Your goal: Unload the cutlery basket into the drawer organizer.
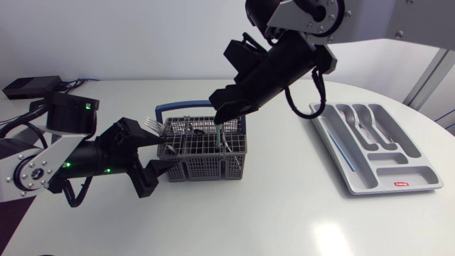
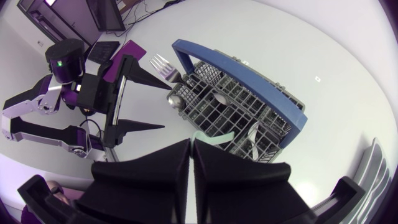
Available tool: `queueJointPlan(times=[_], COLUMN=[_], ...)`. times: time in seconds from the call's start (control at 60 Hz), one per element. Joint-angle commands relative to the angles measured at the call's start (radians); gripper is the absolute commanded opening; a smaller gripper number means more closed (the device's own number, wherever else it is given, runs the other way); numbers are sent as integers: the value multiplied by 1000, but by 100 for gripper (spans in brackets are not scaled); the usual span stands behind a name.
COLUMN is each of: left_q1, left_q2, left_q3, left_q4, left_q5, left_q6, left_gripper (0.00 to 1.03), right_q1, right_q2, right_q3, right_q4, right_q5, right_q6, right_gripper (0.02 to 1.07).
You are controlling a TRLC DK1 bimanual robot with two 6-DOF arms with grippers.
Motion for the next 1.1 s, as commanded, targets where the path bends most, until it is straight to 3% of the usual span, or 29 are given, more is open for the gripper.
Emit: queueJointPlan(times=[0.0,0.417,0.55,0.617,0.767,1.083], left_q1=[-15,-99,-99,-99,-95,-118], left_q2=[-12,26,29,23,15,21], left_q3=[-28,-17,-8,-1,11,42], left_q4=[-12,42,31,16,0,-26], left_q5=[10,17,15,15,15,15], left_q6=[-25,-107,-107,-107,-111,-136], left_gripper=[98,98,98,98,98,98], right_q1=[5,-40,-99,-171,-313,-771], right_q2=[-13,-76,-122,-172,-287,-381], right_q3=[30,207,294,313,214,-89], right_q4=[-45,-279,-392,-467,-509,-450], right_q5=[-16,-112,-92,-19,127,202], right_q6=[-27,-83,-100,-129,-197,-456], right_gripper=[8,8,8,8,8,8])
